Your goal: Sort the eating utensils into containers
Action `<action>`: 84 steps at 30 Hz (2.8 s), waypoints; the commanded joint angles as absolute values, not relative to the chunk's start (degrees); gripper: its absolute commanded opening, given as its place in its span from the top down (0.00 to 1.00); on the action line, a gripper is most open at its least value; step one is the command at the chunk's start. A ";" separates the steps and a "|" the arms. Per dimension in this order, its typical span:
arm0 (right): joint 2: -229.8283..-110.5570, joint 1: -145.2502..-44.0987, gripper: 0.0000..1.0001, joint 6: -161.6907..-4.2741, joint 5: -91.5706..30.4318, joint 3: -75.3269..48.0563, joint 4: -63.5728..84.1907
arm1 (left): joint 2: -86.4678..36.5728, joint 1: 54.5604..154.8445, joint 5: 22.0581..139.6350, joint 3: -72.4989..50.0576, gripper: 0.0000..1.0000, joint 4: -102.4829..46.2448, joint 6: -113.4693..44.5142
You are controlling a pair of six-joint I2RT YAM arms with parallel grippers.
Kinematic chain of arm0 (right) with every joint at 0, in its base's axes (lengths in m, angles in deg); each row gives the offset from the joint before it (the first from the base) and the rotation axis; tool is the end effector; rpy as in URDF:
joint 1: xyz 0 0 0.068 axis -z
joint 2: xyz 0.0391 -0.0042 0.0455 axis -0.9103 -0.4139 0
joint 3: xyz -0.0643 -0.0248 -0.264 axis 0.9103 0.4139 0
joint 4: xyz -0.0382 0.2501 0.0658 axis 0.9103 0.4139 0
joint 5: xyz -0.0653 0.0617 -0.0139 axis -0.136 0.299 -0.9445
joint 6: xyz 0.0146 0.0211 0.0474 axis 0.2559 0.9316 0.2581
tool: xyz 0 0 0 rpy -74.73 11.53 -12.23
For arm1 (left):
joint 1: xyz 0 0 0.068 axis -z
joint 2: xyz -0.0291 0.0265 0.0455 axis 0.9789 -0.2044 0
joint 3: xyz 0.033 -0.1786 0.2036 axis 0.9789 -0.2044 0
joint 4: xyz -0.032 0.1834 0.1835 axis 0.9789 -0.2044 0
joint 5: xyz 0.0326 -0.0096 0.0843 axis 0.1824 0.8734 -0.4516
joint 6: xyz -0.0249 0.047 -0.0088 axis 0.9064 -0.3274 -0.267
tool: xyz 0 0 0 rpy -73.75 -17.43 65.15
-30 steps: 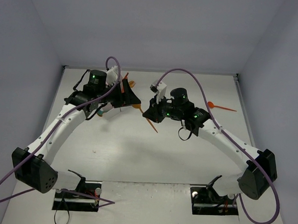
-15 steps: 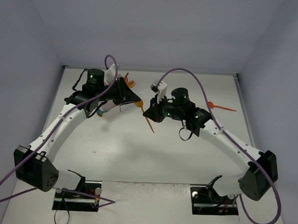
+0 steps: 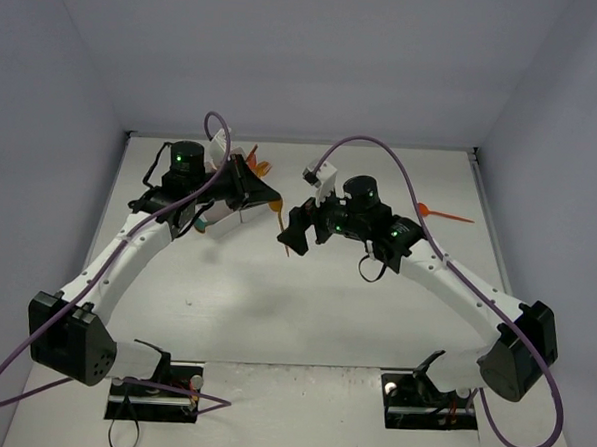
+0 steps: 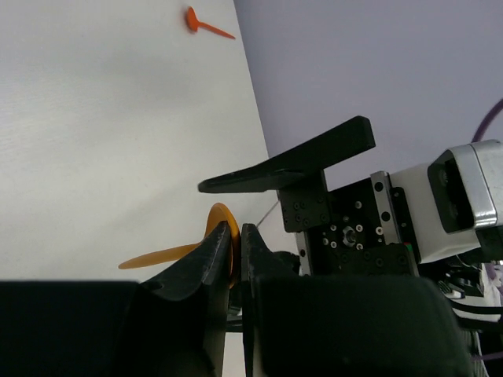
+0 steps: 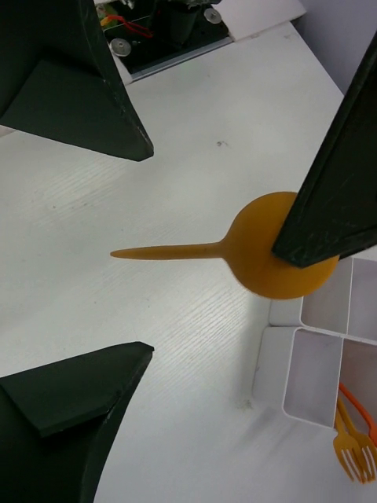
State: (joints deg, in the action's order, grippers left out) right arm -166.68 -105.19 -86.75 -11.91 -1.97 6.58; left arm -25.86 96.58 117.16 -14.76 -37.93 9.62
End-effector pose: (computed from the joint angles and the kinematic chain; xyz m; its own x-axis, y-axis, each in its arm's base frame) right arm 0.2361 0.2159 0.3528 -0.1880 -0.0937 -0.9777 -0.8987 0.4179 0.1327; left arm 0.2808 -0.1195 0.3703 -0.8578 -0.3349 -0.3898 0.2806 0.3301 -0.9013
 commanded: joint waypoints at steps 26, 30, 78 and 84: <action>-151.18 -93.02 0.00 -86.62 -19.57 5.12 11.33 | -28.56 87.61 78.82 -29.19 1.00 -0.39 -3.53; -151.56 -92.80 0.00 -86.55 -19.92 4.97 11.64 | -28.26 87.61 78.26 -32.18 1.00 1.04 -2.09; -199.27 -53.90 0.00 -76.18 -30.05 -25.26 15.90 | -8.89 86.29 81.28 -28.89 0.28 -39.38 -14.18; -203.97 -49.07 0.00 -83.19 -30.28 -29.41 15.92 | -4.31 86.38 87.33 -28.97 0.28 -44.61 -14.77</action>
